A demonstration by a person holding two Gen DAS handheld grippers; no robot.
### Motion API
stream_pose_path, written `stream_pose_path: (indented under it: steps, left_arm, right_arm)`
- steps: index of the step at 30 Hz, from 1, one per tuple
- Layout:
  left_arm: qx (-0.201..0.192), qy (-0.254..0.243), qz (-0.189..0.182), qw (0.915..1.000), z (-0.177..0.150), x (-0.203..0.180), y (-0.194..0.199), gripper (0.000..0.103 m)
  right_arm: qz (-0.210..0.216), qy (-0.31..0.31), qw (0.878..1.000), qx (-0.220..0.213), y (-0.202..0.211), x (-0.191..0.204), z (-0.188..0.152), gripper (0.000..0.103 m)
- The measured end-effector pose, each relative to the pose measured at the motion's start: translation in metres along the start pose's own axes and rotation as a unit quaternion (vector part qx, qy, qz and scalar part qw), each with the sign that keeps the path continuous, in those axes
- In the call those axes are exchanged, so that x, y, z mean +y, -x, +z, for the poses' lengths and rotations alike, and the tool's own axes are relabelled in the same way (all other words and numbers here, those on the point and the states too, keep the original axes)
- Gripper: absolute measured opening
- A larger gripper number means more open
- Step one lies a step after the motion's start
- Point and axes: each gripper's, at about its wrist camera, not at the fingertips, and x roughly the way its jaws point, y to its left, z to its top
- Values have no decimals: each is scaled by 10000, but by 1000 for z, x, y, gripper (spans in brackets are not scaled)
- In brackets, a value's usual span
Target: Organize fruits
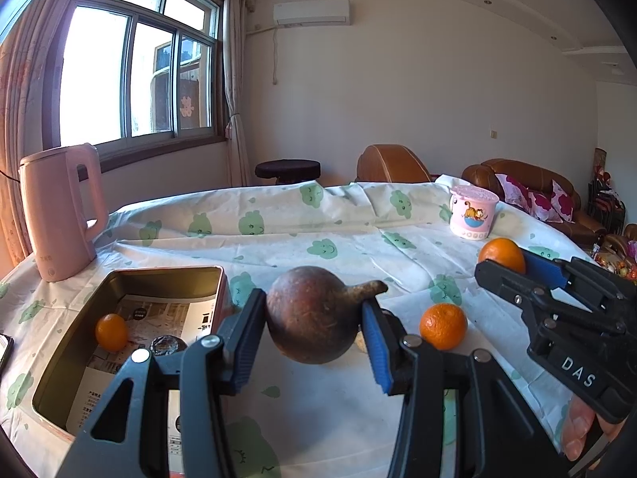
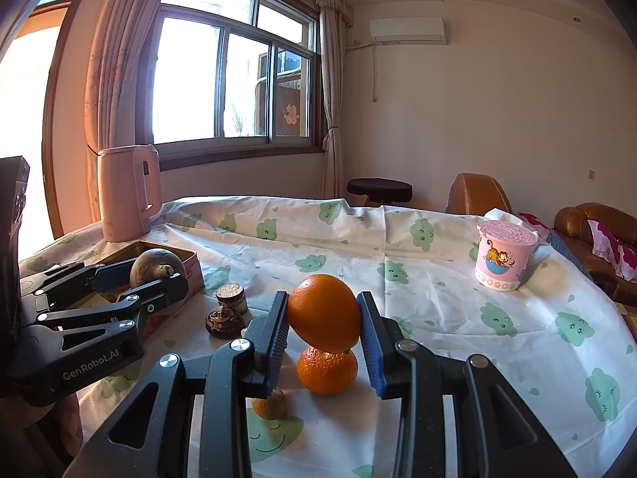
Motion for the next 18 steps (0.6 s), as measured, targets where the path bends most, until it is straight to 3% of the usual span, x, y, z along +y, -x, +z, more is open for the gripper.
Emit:
stream_pose_path:
  steps: [18]
  left_arm:
    - [-227, 0, 37, 9997, -1, 0, 9, 49]
  right_arm:
    - [-1, 37, 9998, -193, 7, 1, 1, 36]
